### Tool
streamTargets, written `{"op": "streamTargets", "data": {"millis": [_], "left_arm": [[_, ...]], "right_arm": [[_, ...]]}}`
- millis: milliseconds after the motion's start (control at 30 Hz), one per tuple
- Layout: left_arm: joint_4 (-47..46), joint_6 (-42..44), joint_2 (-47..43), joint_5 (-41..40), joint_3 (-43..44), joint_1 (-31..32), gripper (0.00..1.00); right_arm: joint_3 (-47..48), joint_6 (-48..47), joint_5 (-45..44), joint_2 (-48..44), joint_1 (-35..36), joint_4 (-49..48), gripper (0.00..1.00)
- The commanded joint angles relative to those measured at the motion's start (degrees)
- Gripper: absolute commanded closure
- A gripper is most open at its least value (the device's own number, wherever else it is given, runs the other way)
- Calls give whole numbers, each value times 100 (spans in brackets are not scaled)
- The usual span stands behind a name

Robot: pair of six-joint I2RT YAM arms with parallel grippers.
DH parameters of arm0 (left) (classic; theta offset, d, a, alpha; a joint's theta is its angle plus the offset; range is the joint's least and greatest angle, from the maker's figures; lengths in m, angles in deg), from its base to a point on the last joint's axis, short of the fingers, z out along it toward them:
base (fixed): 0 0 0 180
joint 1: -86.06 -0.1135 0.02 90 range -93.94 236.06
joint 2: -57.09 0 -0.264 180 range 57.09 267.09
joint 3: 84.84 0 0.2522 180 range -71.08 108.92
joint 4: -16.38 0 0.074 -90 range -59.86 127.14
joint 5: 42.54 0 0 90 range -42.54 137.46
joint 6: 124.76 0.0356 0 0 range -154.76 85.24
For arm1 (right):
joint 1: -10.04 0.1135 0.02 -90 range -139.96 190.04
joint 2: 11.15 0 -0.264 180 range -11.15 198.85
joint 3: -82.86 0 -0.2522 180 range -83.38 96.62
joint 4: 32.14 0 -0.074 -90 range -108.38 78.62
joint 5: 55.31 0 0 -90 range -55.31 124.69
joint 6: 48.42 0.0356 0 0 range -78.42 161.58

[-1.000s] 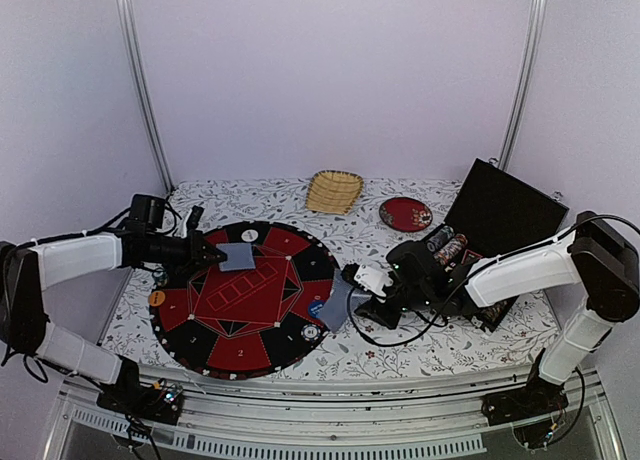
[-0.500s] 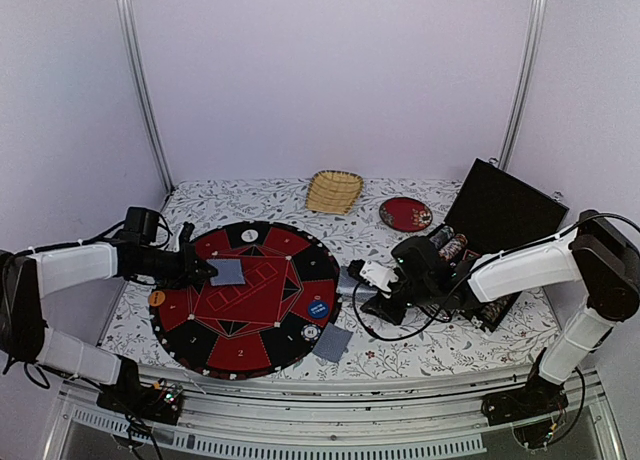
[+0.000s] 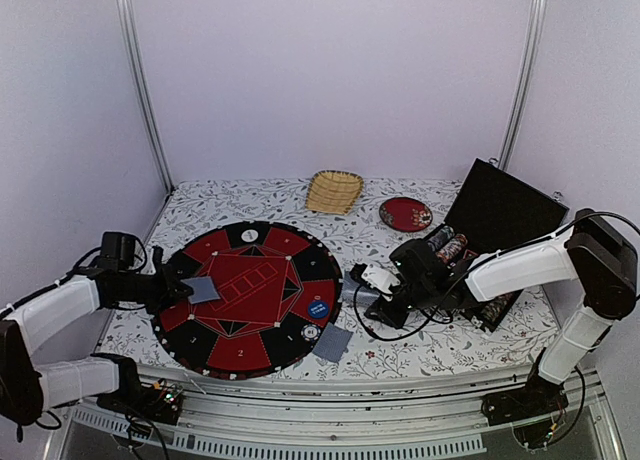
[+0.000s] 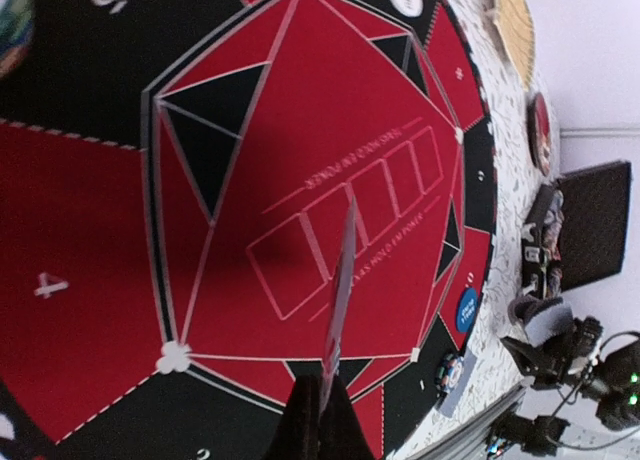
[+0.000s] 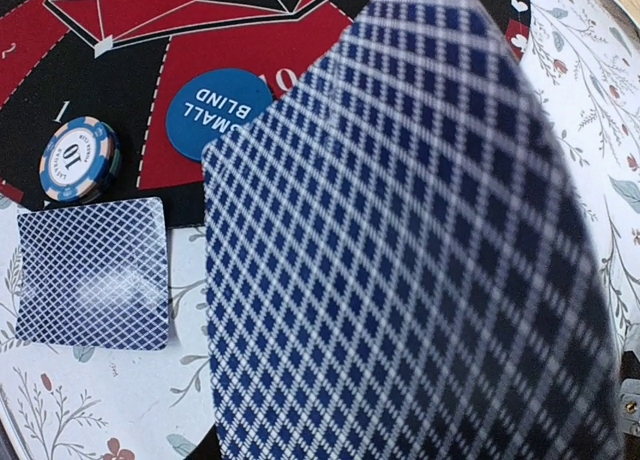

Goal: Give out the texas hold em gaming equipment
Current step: Distribute the poker card in the big blind area.

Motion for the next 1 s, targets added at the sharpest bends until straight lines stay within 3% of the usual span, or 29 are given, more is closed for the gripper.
{"op": "streamTargets", "data": {"millis": [0,233,367,633,967], "left_arm": [[753,-213,121,-328,51,-410,100],[2062,-135,742,-1286,668,-712,100],[2806,492,765,-2188,1329,-1141,100],[2802,1020,1750,-1506,1342,-1497,100],[2871,1327,2093,-1321,1449,-1431,100]], "right_arm": [[-28,59,84,-195,-14,-50,63],[-175,8,111,-453,-12,-105,63],[-203,-21,149,-513,-9,-130,63],[-366,-45,172,-667,-9,-240,63],[-351,-88,195,-669,-7,-251,63]]}}
